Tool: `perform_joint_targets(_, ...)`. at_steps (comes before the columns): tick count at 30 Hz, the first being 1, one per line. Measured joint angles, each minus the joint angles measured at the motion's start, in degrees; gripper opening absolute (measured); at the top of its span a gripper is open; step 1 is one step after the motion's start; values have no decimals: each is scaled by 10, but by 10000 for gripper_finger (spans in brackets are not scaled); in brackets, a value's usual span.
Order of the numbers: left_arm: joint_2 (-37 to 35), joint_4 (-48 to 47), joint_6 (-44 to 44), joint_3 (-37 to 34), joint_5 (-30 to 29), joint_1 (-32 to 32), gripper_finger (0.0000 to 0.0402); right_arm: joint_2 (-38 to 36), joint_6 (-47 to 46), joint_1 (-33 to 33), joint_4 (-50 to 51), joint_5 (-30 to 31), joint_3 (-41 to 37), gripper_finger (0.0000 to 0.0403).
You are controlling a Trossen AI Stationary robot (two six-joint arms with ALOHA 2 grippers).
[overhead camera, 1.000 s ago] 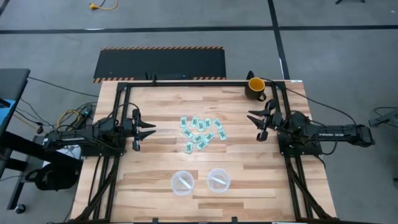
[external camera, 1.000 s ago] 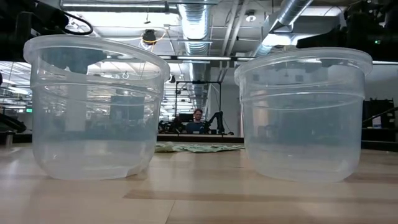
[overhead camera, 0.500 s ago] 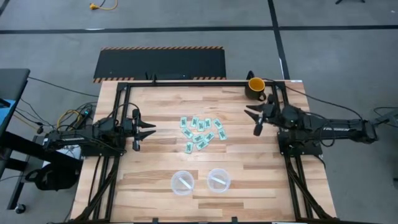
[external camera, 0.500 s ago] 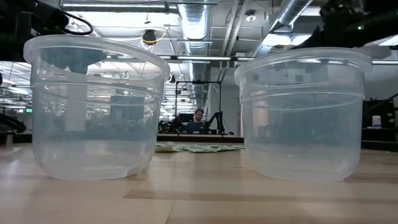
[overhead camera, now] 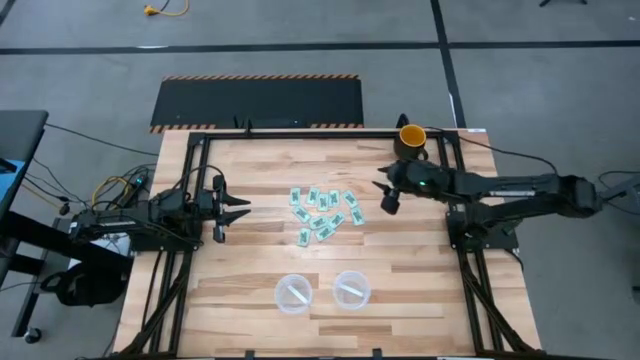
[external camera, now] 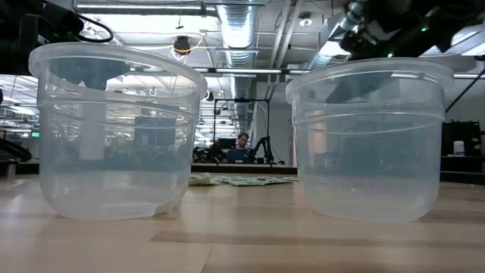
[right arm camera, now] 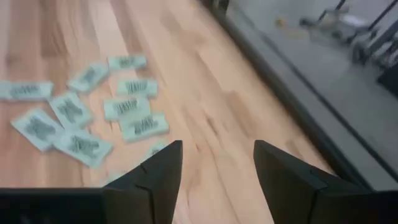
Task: Pick and place Stevia / Truvia into bins
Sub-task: Put the white stevia pack into the right transparent basket
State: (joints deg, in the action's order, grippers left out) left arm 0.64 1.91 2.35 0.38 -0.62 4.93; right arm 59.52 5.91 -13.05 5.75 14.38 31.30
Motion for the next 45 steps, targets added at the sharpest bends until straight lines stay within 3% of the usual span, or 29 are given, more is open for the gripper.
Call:
perform_joint_targets(6,0,0,0,0,0,0,98,89,12,2,36,-39,44,183)
perform_joint_targets(19,0,0,0,0,0,0,97,208,63,37,127,-105,115,177)
perform_joint_targets(27,0,0,0,0,0,0,97,293,93,44,190,-116,162,176)
perform_joint_targets(45,0,0,0,0,0,0,97,388,169,51,208,-181,224,176)
